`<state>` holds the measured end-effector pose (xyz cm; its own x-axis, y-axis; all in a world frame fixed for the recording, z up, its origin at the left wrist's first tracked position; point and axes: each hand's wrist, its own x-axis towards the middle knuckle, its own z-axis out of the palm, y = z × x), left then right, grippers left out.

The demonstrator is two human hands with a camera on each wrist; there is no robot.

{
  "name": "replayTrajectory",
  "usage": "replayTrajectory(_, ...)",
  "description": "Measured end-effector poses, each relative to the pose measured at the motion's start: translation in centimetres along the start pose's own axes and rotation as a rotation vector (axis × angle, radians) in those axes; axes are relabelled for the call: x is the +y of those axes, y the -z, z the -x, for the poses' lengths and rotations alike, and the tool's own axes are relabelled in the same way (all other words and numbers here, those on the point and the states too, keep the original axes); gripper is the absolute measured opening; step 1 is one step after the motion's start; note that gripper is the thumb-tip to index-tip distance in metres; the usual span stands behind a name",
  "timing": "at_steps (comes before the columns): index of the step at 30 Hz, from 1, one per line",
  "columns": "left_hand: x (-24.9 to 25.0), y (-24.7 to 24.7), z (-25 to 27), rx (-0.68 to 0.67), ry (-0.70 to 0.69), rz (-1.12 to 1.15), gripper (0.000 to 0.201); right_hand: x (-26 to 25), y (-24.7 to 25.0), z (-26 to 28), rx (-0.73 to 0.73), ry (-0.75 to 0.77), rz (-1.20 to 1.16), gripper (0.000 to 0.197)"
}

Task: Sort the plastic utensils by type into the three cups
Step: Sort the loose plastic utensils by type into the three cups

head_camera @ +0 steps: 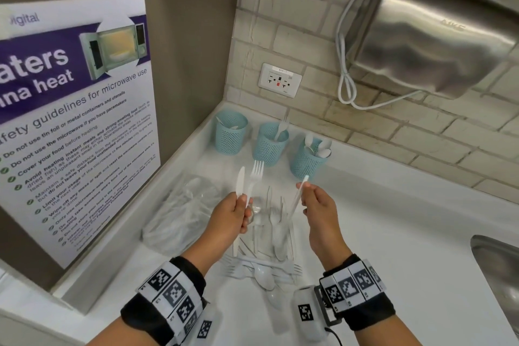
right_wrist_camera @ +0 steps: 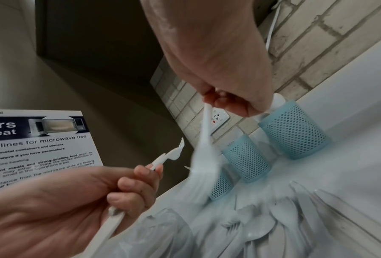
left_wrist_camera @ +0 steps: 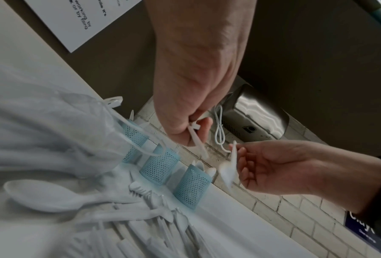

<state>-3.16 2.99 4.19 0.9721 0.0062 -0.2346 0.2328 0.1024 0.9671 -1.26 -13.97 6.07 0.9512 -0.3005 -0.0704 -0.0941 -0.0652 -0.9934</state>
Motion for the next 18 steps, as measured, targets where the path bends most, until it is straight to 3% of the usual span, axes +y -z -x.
replayTrajectory(5,-0.1,-0.2,0.0,0.048,-0.015,0.015,0.024,0.1,0.2,0.0,0.116,0.015,-0.114,0.020)
replayTrajectory(11,0.5,-0.3,-0.1,0.100,0.005,0.161,0.020,0.1,0.0,0.9,0.088,-0.022,-0.265,0.005)
replayTrajectory(15,0.6,-0.8,-0.2,0.040,-0.008,0.198,0.027,0.2,-1.0,2.5,-0.139,-0.114,-0.318,0.011)
replayTrajectory(18,0.5,-0.7,-0.1,0.040,-0.058,0.115,0.027,1.3,-1.9,3.9,-0.416,-0.163,-0.106,0.008)
